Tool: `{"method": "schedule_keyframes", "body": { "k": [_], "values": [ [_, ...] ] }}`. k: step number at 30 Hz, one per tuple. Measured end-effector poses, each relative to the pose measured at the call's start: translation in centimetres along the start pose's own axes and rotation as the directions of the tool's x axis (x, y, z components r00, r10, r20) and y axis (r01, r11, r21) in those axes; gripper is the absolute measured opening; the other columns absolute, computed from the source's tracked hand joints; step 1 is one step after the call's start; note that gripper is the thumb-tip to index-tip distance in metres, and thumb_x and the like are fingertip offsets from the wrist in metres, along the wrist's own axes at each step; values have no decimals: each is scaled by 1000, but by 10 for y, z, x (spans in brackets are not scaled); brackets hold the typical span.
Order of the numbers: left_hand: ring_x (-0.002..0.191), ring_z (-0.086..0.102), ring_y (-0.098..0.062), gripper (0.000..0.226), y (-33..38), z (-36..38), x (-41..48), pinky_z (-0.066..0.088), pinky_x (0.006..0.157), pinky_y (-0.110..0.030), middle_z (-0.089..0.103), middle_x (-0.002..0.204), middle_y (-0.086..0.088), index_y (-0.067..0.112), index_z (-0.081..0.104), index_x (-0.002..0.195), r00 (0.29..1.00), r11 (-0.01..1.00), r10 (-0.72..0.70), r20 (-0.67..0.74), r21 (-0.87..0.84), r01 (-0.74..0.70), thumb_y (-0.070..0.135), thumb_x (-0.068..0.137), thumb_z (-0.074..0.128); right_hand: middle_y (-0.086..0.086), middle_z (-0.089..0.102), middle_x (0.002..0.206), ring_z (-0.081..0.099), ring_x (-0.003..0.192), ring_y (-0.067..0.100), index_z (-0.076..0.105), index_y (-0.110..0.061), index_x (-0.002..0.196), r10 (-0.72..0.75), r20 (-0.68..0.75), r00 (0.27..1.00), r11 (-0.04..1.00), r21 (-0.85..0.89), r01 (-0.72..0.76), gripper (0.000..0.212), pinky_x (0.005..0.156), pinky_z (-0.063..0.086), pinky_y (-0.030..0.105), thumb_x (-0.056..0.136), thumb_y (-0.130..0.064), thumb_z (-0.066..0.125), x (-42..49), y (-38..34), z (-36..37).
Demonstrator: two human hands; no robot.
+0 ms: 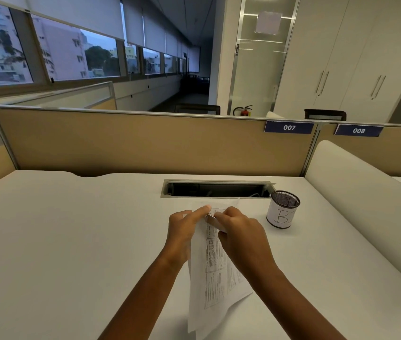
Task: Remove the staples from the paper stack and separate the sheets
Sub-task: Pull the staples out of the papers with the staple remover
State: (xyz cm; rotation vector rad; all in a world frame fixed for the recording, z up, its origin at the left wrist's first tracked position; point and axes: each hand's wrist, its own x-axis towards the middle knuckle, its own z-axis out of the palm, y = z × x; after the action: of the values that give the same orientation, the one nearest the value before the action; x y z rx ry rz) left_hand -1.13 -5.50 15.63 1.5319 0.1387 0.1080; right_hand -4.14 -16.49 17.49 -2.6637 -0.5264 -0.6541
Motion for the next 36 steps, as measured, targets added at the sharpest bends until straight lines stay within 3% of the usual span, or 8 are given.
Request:
{"method": "schedule_keyframes", "body": {
  "k": [4, 7, 9, 23, 27, 30, 33, 36],
  "values": [
    [64, 57, -23, 19, 4, 0, 2, 47, 60, -29, 62, 71, -5, 20, 56, 68, 999, 1000, 3, -38, 23, -2, 31, 82, 59, 14, 65, 106, 66, 84, 32, 58, -6, 115, -59, 55, 997, 982, -176, 67, 38, 72, 49, 28, 82, -24, 64, 0, -9, -3],
    [60, 56, -21, 23, 4, 0, 1, 45, 55, -27, 59, 63, -1, 20, 54, 62, 998, 1000, 5, -67, 17, -4, 29, 82, 59, 6, 69, 63, 63, 42, 20, 72, -6, 77, -81, 44, 996, 954, -286, 90, 50, 43, 51, 23, 37, -31, 91, 0, -13, -5],
    [59, 56, -20, 23, 4, 1, 1, 44, 53, -25, 59, 62, 0, 20, 54, 62, 997, 1000, 8, -82, 22, -6, 29, 82, 60, 2, 68, 54, 59, 34, 19, 73, -8, 68, -109, 19, 994, 948, -298, 110, 54, 37, 49, 21, 25, -33, 93, -1, -15, -3],
    [64, 56, -19, 17, -2, 3, 3, 46, 51, -25, 59, 70, -3, 19, 56, 69, 996, 995, -67, -63, -72, 62, 28, 83, 59, 3, 72, 67, 66, 49, 15, 73, -9, 82, -208, 0, 978, 940, -275, 200, 47, 46, 53, 20, 42, -27, 91, -2, 2, 9],
    [78, 62, -28, 27, -6, -3, 2, 54, 63, -34, 65, 94, -10, 8, 59, 100, 982, 950, -189, 7, -254, 185, 28, 82, 58, 2, 67, 109, 65, 88, 18, 63, -18, 113, 54, 89, 995, 980, 184, -69, 34, 71, 48, 15, 79, -23, 67, -6, 6, 10],
    [75, 63, -26, 25, -9, -5, 3, 54, 60, -32, 64, 98, -10, 11, 58, 101, 976, 919, -217, -6, -338, 202, 27, 83, 57, 1, 66, 105, 57, 88, 12, 64, -17, 110, 241, 86, 967, 864, 434, -254, 29, 72, 45, 15, 82, -21, 64, -9, 15, 16],
    [74, 61, -21, 26, -10, -2, 3, 53, 51, -26, 60, 104, -10, 11, 54, 104, 969, 908, -240, -53, -366, 205, 27, 83, 56, -8, 59, 98, 54, 85, 9, 61, -22, 112, 269, 151, 951, 842, 443, -309, 42, 67, 41, 10, 74, -37, 71, -10, 13, 17],
    [78, 57, -24, 29, -11, -1, 2, 52, 52, -30, 56, 105, -8, 14, 52, 105, 949, 898, -312, -50, -343, 277, 31, 82, 57, -5, 59, 117, 55, 97, 11, 46, -27, 128, 224, 241, 944, 927, 247, -283, 69, 76, 38, 14, 68, -51, 70, -12, 4, 23]
  ]
}}
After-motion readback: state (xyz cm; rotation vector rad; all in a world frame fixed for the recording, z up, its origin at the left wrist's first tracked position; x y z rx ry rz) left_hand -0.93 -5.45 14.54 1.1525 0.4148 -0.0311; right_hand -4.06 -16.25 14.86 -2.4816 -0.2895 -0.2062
